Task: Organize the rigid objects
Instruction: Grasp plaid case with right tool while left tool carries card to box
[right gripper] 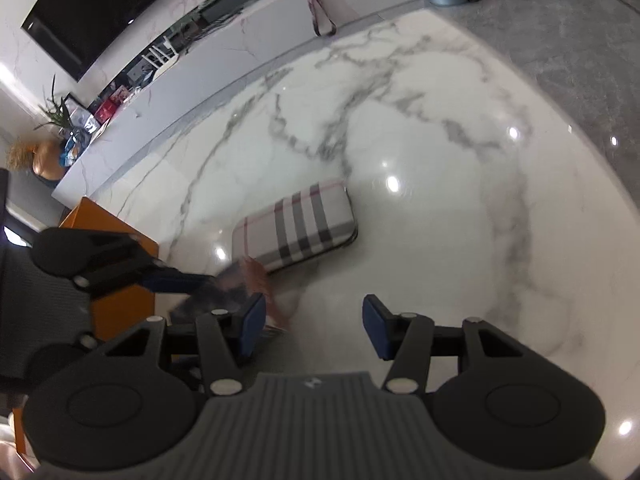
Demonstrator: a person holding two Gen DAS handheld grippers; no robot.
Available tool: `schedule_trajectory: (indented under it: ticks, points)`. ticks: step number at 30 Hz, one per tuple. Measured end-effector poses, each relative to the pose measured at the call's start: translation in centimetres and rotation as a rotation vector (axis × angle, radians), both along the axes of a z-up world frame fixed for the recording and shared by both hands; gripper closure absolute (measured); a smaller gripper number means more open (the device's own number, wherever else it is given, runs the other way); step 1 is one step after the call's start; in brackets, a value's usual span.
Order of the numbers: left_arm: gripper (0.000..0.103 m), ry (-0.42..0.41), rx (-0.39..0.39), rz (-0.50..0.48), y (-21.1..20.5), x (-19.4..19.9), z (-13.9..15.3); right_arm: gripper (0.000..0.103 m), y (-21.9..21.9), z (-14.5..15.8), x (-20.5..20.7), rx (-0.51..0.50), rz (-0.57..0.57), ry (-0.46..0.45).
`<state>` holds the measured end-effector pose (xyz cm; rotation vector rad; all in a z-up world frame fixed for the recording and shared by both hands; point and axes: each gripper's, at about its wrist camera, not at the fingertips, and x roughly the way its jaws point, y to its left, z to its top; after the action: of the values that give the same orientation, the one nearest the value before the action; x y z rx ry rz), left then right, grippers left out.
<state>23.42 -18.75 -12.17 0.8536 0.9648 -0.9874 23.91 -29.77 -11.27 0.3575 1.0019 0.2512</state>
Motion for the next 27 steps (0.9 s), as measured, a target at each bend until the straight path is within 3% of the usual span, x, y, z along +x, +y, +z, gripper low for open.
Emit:
schedule_trajectory:
  ticks: [3, 10, 15, 22, 27]
  points:
    - [0.035, -0.026, -0.02, 0.007, 0.5, -0.1, 1.7, 0.044, 0.8, 1.5, 0.7, -0.081, 0.126, -0.05]
    - [0.035, -0.028, -0.048, 0.052, 2.4, 0.1, 5.5, 0.036, 3.9, 4.0, 2.6, -0.389, 0.557, -0.193]
    - [0.035, 0.0, -0.06, 0.093, 4.1, 0.6, 8.4, 0.018, 6.5, 3.2, 4.4, -0.531, 0.843, -0.205]
    - [0.035, 0.036, -0.04, 0.097, 7.5, 0.6, 10.7, 0.017, 9.8, 0.6, 7.4, -0.608, 1.086, -0.128]
    - [0.035, 0.057, -0.037, 0.126, 10.8, 0.4, 11.0, 0.015, 10.6, -1.4, 9.1, -0.647, 1.153, -0.052]
